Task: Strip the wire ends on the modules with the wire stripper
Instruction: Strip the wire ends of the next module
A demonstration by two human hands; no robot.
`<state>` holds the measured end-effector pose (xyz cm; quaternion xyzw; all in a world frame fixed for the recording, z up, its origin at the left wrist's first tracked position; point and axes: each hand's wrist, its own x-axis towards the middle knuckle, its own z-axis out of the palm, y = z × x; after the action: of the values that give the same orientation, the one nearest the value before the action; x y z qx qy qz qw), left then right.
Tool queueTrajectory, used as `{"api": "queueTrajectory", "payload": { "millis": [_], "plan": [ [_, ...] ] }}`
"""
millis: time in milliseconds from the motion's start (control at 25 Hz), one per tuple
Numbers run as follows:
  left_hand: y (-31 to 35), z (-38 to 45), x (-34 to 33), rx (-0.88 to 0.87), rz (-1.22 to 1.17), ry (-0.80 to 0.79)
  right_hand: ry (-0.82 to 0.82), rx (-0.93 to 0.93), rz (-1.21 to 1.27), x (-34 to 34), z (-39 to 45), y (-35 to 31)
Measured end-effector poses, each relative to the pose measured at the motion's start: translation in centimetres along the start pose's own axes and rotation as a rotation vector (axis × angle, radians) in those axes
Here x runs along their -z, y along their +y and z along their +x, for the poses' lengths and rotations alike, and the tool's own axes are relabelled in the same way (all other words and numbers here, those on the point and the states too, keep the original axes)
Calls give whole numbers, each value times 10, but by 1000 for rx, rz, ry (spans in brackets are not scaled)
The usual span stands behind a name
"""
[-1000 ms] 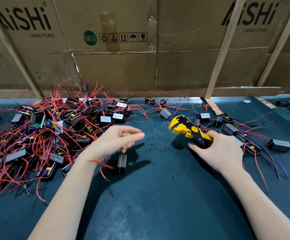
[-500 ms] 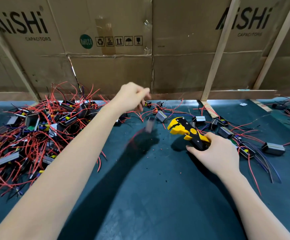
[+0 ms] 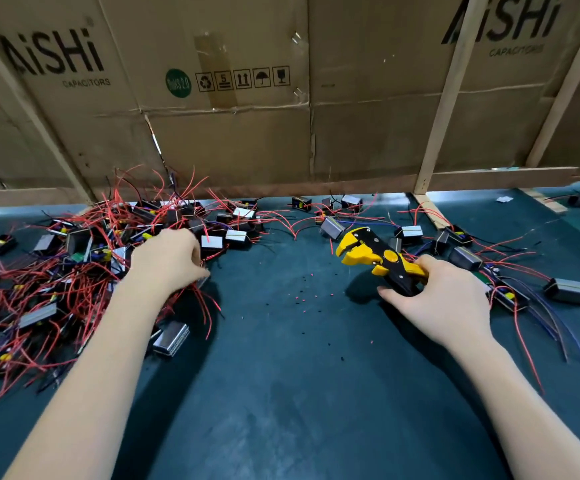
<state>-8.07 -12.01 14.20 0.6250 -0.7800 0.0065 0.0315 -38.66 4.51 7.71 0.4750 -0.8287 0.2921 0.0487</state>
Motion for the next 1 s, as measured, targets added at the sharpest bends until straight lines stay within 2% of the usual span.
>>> {"api": "queueTrajectory", "payload": {
  "millis": [120,360,520,560,600,680,720,760,840,1000],
  "plan": [
    [13,-7,-21,106,111,-73,-10,2,-1,1,-2,-1],
    [31,-13,-40,97,13,125,-13,-14,-16,-1,-1,2],
    [33,-24,-47,52,135,253,-26,4,-16,-3,-1,0],
    [33,-23,-48,25,67,280,-30,7,-19,-3,-2,-1],
    [31,-22,-48,-25,-110,299,-28,13,-17,-4,-2,-2],
    [31,-24,-43,-192,-671,223,-12,19,-2,-3,-2,-2],
    [33,-27,-38,-308,-869,157,-2,14,9,-4,-3,-1],
    [35,-29,-35,-428,-942,103,9,8,18,-4,-2,-1],
    [39,-33,-37,-570,-904,6,28,1,29,-5,-2,0],
    [43,-35,-49,-534,-644,-142,40,-3,29,-5,-2,1]
  ]
}}
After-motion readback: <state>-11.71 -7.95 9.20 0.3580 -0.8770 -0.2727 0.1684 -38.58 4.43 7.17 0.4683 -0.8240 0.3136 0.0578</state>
